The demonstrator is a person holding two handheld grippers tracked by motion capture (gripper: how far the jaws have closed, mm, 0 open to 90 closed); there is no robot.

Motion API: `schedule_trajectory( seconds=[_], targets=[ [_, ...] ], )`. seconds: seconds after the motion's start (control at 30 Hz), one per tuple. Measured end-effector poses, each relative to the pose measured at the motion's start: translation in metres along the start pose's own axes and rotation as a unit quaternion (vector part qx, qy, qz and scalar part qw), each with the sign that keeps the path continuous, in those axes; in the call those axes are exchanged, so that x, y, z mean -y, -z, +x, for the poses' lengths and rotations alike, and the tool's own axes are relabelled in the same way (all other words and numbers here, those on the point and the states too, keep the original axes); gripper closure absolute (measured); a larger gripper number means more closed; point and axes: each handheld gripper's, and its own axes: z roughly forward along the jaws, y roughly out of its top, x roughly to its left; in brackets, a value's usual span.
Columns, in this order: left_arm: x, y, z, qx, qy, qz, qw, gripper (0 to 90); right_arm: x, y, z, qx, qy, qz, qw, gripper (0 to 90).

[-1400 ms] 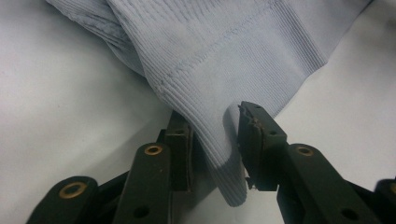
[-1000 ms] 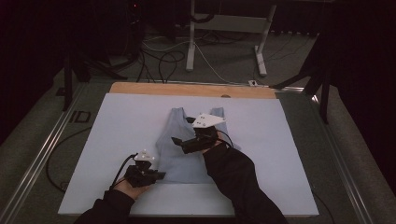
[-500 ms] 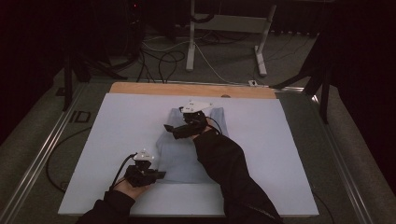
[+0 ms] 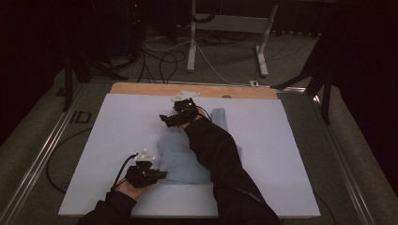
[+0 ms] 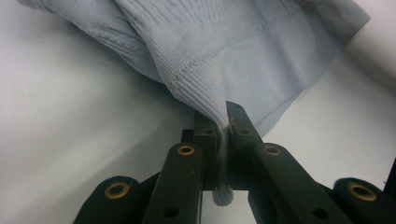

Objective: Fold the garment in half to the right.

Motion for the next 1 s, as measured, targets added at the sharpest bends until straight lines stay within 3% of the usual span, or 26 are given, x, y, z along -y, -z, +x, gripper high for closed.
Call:
schedule_trajectory(
  seconds=[0.23, 0.3, 0.4, 0.43, 0.47, 0.6, 0.83, 1.0],
  targets=[
    [-0.001, 0.001, -0.001, 0.003, -0.002, -0.009, 1.0000, 85.6, 0.004, -0.025, -0.015, 0.030, -0.023, 0.035, 0.9987, 20.8],
    [-0.001, 0.001, -0.003, 0.003, -0.004, -0.010, 0.9999, 85.7, 0.008, -0.032, -0.020, 0.038, -0.034, 0.048, 0.9975, 25.7],
    [-0.002, 0.002, -0.005, 0.005, -0.007, -0.014, 0.9999, 85.6, 0.013, -0.039, -0.024, 0.044, -0.032, 0.061, 0.9966, 32.1],
    [-0.002, 0.002, -0.006, 0.005, -0.008, -0.016, 0.9998, 85.7, 0.017, -0.046, -0.029, 0.051, -0.037, 0.075, 0.9952, 39.6],
    [-0.003, 0.002, -0.007, 0.008, -0.009, -0.018, 0.9998, 85.7, 0.018, -0.049, -0.031, 0.056, -0.038, 0.085, 0.9941, 41.4],
    [-0.002, 0.000, -0.006, 0.010, -0.005, -0.018, 0.9998, 85.7, 0.020, -0.060, -0.037, 0.055, -0.053, 0.100, 0.9921, 44.1],
    [-0.003, 0.000, -0.006, 0.015, -0.004, -0.021, 0.9997, 85.7, 0.018, -0.076, -0.038, 0.075, -0.036, 0.132, 0.9878, 46.6],
    [-0.003, 0.000, -0.006, 0.018, -0.004, -0.022, 0.9996, 85.7, 0.024, -0.081, -0.039, 0.083, -0.041, 0.149, 0.9845, 47.8]
  ],
)
